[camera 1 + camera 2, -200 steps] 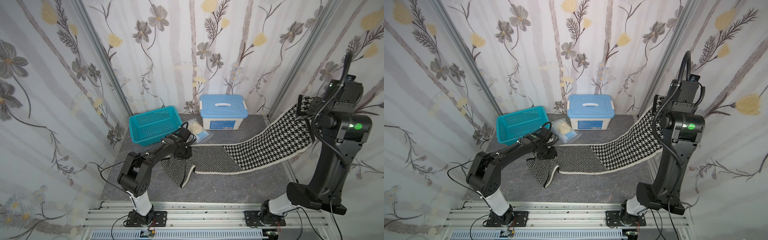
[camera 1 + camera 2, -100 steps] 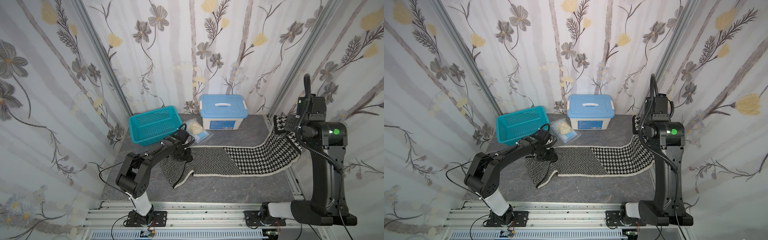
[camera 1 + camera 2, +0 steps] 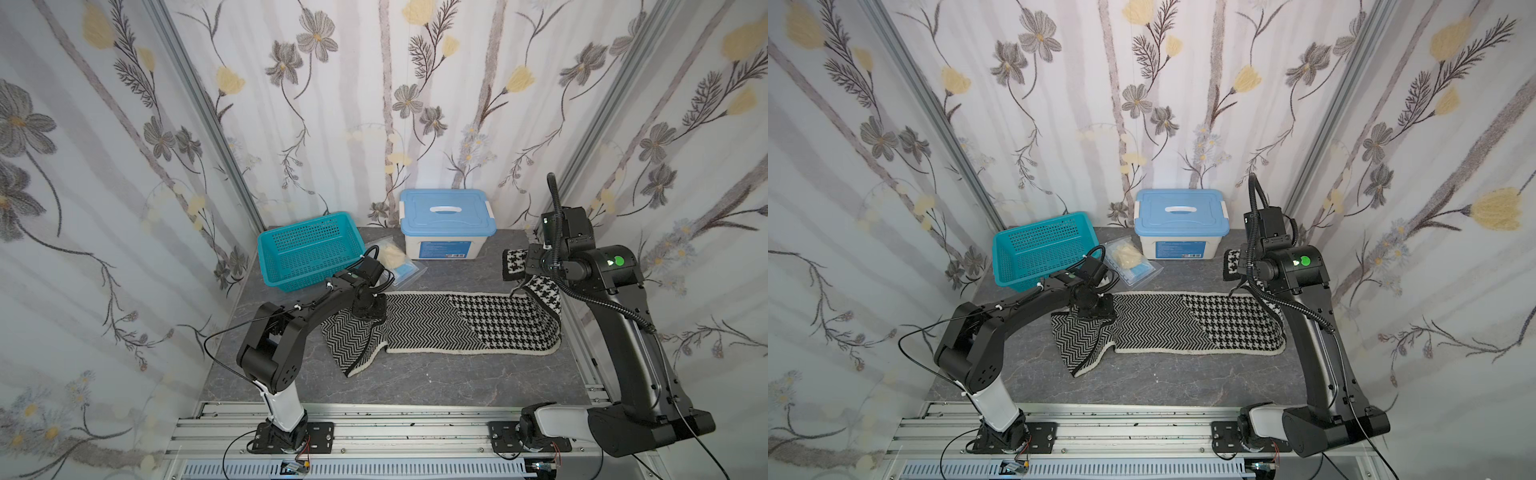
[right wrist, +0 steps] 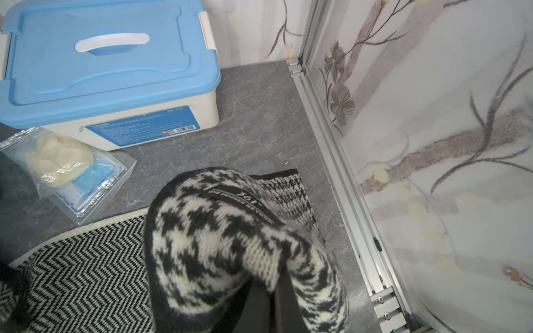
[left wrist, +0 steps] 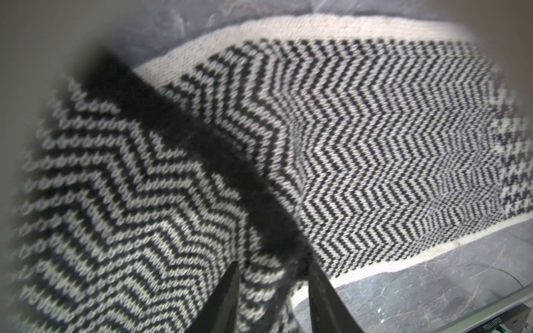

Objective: Roll up the scarf and place it into the basket
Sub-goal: Flatten out the scarf at the center of the board.

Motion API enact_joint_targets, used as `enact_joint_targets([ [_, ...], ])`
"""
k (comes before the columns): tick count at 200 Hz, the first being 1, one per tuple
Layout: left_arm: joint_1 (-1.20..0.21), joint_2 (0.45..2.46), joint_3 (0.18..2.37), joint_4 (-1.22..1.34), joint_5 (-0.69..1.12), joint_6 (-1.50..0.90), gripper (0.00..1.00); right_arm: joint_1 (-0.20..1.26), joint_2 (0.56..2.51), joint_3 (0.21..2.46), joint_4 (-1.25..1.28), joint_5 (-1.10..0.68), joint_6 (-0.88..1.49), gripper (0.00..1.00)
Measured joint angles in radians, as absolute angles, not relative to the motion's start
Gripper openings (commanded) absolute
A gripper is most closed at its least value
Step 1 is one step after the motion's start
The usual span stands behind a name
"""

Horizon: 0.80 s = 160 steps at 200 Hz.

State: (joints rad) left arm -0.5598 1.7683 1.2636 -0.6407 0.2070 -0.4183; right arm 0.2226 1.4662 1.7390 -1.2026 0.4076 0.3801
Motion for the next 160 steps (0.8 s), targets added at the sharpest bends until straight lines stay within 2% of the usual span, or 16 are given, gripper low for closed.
enact_joint_targets([
  [57,-0.651,1.856,1.375,-0.722,0.047,-0.419,0.32,0.244,1.342,1.533,-1.200,0.321,0.448,0.00],
  [160,-0.744,1.966,1.498,-0.906,-0.159,-0.424,0.31,0.241,1.327,1.509,-1.161,0.317,0.455,0.00],
])
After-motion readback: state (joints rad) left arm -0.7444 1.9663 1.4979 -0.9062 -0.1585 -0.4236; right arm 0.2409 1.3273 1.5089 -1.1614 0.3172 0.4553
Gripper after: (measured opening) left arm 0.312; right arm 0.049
